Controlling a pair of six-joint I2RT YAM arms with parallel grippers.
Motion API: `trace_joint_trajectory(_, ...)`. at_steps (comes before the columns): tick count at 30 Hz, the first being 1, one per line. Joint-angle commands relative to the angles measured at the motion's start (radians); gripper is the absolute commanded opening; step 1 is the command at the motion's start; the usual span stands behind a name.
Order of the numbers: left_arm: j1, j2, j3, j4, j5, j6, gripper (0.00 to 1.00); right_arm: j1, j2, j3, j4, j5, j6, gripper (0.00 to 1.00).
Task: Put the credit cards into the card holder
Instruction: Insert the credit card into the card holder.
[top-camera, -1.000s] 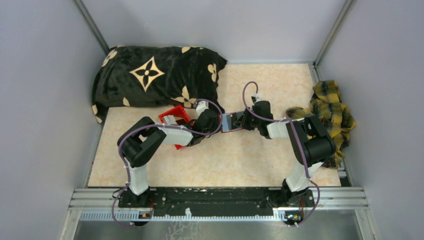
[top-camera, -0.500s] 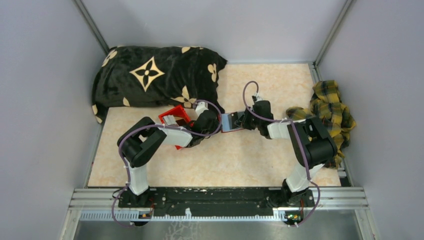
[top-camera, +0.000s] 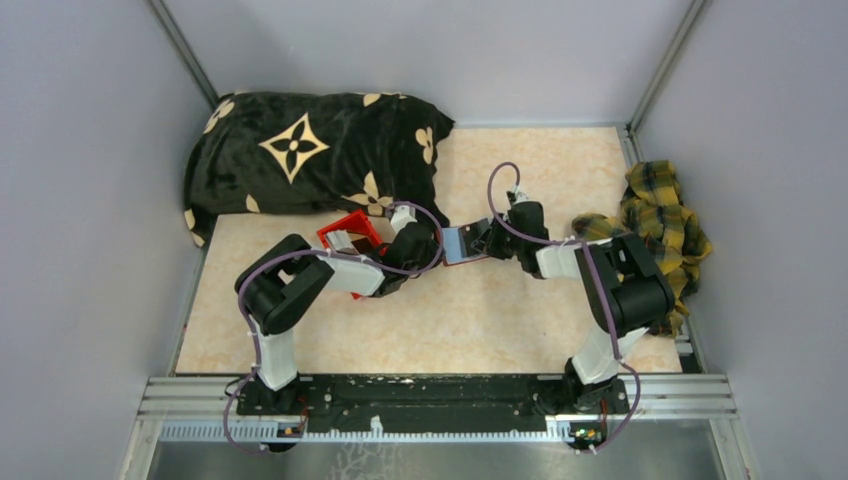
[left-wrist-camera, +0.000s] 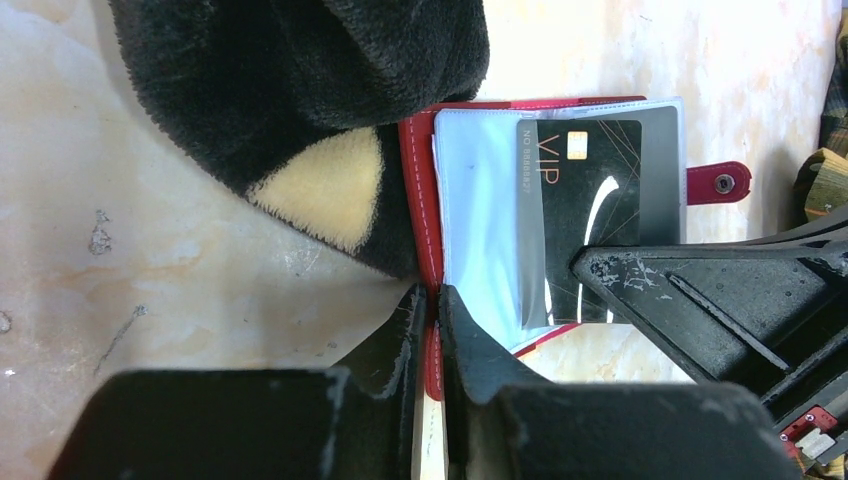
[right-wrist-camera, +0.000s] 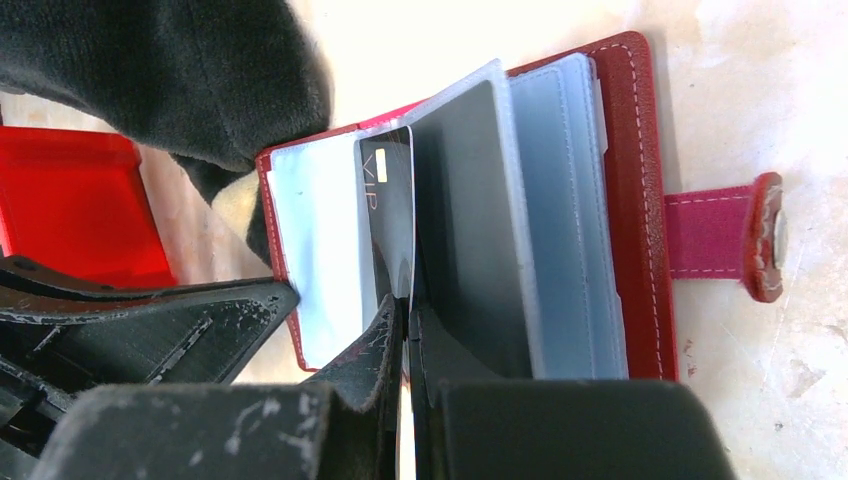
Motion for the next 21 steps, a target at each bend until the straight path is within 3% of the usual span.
trace_joint_trajectory(1,-0.029,0.084,-0.063,-0.243,0.075,0.03,0.13,0.006,0.062,-0.017,-0.073,0.019,-0.049,0.0)
trace_joint_trajectory(10,-0.034,0.08,-0.083,-0.235,0.073,0.031,0.12,0.006,0.111,-0.013,-0.031,-0.056,-0.032,0.0)
trace_joint_trajectory(21,-0.033,0.088,-0.078,-0.239,0.056,0.038,0.12,0.006,0.074,-0.037,-0.111,-0.109,-0.069,0.0)
